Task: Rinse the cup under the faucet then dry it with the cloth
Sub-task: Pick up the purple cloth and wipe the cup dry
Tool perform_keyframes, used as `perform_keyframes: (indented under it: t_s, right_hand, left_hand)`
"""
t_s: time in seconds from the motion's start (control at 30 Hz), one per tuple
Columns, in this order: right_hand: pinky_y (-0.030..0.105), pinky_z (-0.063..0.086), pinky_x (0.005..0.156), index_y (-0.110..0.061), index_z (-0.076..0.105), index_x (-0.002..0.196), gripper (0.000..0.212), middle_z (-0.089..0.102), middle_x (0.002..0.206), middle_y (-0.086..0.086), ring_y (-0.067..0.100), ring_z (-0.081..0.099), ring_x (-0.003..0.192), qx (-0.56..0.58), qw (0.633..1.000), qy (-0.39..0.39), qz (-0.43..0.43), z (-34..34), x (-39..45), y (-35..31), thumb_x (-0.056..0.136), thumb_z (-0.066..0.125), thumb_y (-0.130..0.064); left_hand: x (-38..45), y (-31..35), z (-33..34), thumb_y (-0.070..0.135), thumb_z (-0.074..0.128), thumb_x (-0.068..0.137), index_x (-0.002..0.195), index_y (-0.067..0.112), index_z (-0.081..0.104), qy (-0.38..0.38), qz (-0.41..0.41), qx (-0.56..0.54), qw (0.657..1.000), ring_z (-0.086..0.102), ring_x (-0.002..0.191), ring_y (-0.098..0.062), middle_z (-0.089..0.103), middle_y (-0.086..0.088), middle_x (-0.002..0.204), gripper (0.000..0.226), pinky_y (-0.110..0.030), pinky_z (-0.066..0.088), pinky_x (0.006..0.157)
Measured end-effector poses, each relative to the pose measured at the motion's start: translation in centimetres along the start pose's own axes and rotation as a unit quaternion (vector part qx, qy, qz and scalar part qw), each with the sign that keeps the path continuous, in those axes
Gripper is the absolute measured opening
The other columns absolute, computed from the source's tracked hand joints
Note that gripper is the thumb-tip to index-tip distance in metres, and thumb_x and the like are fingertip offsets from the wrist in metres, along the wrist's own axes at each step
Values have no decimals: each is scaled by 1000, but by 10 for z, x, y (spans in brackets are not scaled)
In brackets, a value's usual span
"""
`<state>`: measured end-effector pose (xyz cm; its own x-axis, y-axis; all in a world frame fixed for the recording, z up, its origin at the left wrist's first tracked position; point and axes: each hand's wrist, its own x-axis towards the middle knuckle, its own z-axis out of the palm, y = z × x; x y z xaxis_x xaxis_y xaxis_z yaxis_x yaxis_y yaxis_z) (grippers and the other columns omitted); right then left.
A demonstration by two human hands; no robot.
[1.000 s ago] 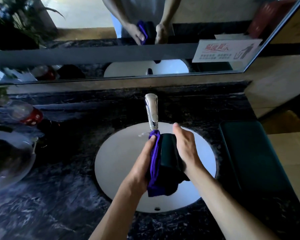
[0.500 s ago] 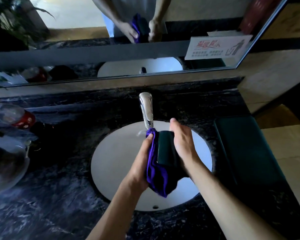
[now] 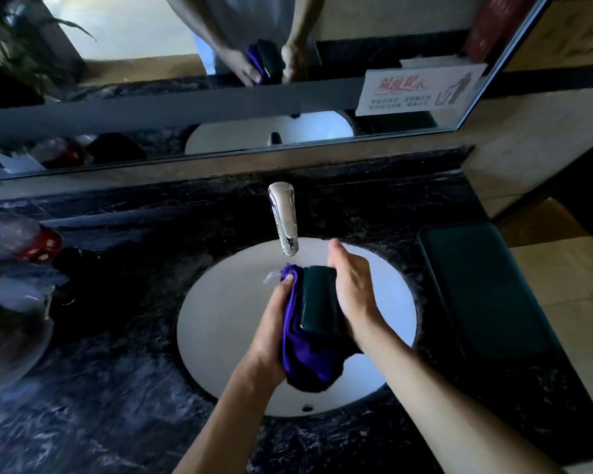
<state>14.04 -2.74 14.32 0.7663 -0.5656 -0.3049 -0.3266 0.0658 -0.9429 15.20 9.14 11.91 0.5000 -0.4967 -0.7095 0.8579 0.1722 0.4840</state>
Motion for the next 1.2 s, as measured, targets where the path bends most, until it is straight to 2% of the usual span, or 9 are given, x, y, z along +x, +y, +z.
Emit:
perform_keyframes:
  t_s: [0.13, 0.2, 0.3, 0.5, 0.63, 0.8, 0.9, 1.07, 1.2]
  right_hand:
    - [30, 24, 48, -23, 21, 59, 52, 19, 51, -9, 11, 24, 51, -169, 974, -14, -153, -1, 1, 11, 103, 48, -30]
    - [35, 28, 52, -24, 23, 58, 50, 23, 50, -7, 20, 31, 54, -287, 934, -47, -210, -3, 3, 13, 100, 50, -31]
    - [34, 26, 55, -23, 22, 52, 57, 24, 47, -7, 24, 32, 57, -310, 930, -76, -180, -2, 6, 12, 101, 50, -30]
    - [48, 25, 49, -23, 15, 55, 59, 19, 49, -2, 22, 21, 53, -180, 963, 125, -155, 6, 11, 12, 102, 49, -28]
    - [31, 18, 49, -19, 22, 60, 47, 27, 43, 4, 24, 22, 48, -207, 914, 261, -231, 14, 14, 9, 99, 45, -28]
    - [27, 17, 47, -21, 25, 62, 44, 21, 49, -5, 17, 19, 44, -238, 882, 219, -342, 17, -2, 15, 99, 48, -23]
    - [27, 16, 49, -21, 25, 62, 44, 22, 48, -3, 17, 19, 45, -223, 874, 228, -367, 17, 0, 8, 99, 50, -20]
    - [24, 16, 52, -9, 43, 52, 49, 41, 41, 11, 29, 36, 36, -290, 848, 254, -364, 7, 17, 6, 99, 48, -20]
    - [27, 19, 47, -21, 31, 58, 44, 22, 50, -4, 18, 20, 45, -268, 859, 198, -388, 10, -5, 11, 98, 50, -19]
  left_hand:
    - [7, 3, -5, 56, 52, 101, 104, 6, 81, 27, 13, 30, 999, 77, 79, -34, 78, -21, 94, 58, -46, 60, 78]
    - [9, 10, -6, 49, 52, 103, 113, 7, 72, 57, 87, 159, 982, 74, 78, -43, 75, -29, 91, 47, -54, 60, 71]
    - [12, 9, -7, 45, 42, 106, 110, 5, 66, 36, 145, 270, 951, 69, 68, -50, 69, -39, 86, 47, -64, 57, 62]
    - [2, -1, 6, 54, 42, 104, 125, 8, 72, 14, 61, -12, 998, 71, 80, -31, 77, -17, 100, 59, -41, 55, 72]
    - [0, -16, 26, 58, 34, 107, 125, 14, 70, 73, 114, -4, 991, 72, 69, -21, 75, -11, 92, 60, -31, 56, 57]
    - [1, 3, 20, 66, 38, 101, 120, 10, 73, 53, 138, -90, 985, 74, 80, -24, 76, -14, 101, 69, -31, 56, 63]
    - [-7, 0, 22, 69, 34, 100, 95, 15, 83, 28, 128, -96, 987, 73, 64, -22, 76, -11, 84, 74, -26, 54, 53]
    - [-15, -10, 33, 65, 29, 104, 105, 18, 81, 43, 130, -79, 987, 71, 70, -21, 74, -12, 91, 70, -29, 52, 57]
    - [-11, -6, 27, 64, 30, 105, 98, 20, 80, 47, 141, -116, 982, 71, 59, -18, 76, -9, 81, 67, -26, 51, 48]
